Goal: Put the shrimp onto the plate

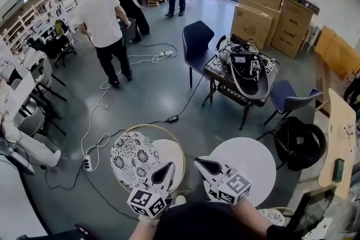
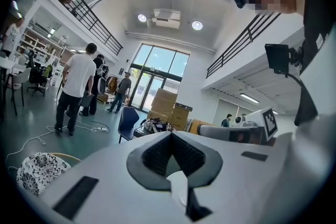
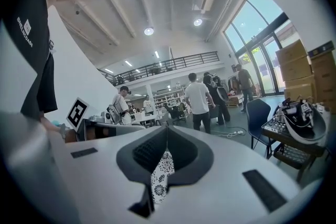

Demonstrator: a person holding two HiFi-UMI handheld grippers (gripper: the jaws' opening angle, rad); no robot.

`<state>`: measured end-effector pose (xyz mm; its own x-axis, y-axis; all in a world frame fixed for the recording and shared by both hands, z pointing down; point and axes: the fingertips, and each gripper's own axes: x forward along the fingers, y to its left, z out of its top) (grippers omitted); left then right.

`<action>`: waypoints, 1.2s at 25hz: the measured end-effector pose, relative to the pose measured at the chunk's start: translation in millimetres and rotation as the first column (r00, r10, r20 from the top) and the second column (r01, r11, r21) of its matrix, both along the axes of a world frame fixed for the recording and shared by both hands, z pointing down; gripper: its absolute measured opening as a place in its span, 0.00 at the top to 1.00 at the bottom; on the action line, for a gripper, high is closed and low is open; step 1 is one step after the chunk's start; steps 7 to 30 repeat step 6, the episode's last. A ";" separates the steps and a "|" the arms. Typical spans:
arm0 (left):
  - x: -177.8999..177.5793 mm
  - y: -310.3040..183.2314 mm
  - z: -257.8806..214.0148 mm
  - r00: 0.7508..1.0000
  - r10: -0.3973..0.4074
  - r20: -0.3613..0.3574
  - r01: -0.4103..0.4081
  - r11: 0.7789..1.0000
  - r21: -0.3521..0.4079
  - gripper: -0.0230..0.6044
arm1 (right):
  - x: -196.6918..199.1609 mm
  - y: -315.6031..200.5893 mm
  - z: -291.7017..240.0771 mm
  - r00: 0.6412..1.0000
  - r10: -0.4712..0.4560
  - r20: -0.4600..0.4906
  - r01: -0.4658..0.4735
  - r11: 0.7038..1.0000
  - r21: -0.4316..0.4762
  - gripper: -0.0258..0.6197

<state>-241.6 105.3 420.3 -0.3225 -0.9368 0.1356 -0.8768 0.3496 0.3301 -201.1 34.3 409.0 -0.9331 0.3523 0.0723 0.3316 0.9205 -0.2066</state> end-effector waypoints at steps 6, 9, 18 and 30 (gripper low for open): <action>-2.1 1.7 1.2 1.000 0.002 0.005 -0.002 1.000 -0.001 0.96 | -0.7 3.7 3.2 1.000 0.001 -0.003 -0.001 1.000 0.000 0.93; -2.1 1.7 1.2 1.000 0.002 0.005 -0.002 1.000 -0.001 0.96 | -0.7 3.7 3.2 1.000 0.001 -0.003 -0.001 1.000 0.000 0.93; -2.1 1.7 1.2 1.000 0.002 0.005 -0.002 1.000 -0.001 0.96 | -0.7 3.7 3.2 1.000 0.001 -0.003 -0.001 1.000 0.000 0.93; -2.1 1.7 1.2 1.000 0.002 0.005 -0.002 1.000 -0.001 0.96 | -0.7 3.7 3.2 1.000 0.001 -0.003 -0.001 1.000 0.000 0.93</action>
